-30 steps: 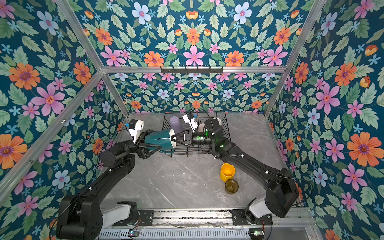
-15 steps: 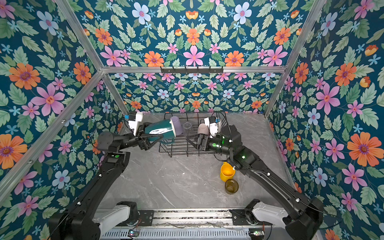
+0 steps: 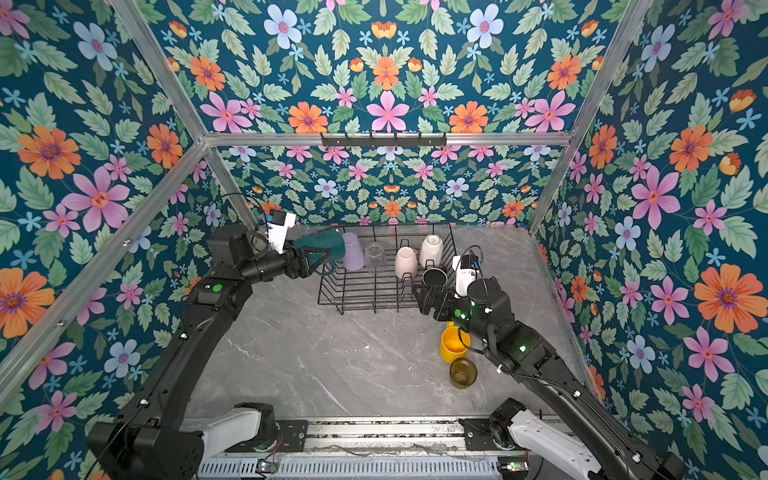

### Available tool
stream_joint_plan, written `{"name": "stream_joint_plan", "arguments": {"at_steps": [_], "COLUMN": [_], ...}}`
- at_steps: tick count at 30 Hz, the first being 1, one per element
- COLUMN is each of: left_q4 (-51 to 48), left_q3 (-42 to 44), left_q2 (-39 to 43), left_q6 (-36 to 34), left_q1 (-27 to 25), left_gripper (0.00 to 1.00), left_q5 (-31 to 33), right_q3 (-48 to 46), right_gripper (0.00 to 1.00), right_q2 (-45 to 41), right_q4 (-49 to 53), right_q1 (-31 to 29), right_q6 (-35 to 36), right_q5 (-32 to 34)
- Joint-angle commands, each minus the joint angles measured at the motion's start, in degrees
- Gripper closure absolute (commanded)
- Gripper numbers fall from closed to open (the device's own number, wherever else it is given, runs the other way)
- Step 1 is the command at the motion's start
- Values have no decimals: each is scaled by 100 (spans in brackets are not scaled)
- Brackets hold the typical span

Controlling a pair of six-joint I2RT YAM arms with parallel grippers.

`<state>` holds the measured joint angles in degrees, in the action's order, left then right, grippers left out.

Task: Load the cups into the dish rack
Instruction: 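Carry the green mug over the rack with the left gripper while the right gripper withdraws, then lower the green mug upside down into the rack beside the lilac cup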

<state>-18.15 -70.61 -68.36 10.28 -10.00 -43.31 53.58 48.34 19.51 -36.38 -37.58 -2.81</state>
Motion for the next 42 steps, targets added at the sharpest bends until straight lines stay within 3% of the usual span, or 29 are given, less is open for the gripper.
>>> {"name": "stream_joint_plan", "arguments": {"at_steps": [1, 9, 17, 30, 42], "left_q4": [-724, -1941, -2438, -2726, -2626], "left_q3": [-327, -1340, -2078, -2357, -2338], "left_q2": [-217, -1085, -2025, -2999, -3472], "left_q6": [-418, -1046, -1380, -1772, -1833], "left_q1": [-127, -1229, -1778, -1914, -1919], "left_gripper": [100, 100, 100, 100, 100], "left_q5": [679, 2620, 3875, 4207, 4138], "right_q3": [-10, -156, -321, -507, -594], "right_gripper": [4, 3, 3, 3, 3], "right_q2": [-8, -76, -301, -448, -491], "right_q4": [141, 106, 155, 222, 220], "right_q1": [6, 32, 95, 282, 313], "right_q6": [167, 203, 241, 286, 322], "right_q5": [157, 158, 236, 113, 101]}}
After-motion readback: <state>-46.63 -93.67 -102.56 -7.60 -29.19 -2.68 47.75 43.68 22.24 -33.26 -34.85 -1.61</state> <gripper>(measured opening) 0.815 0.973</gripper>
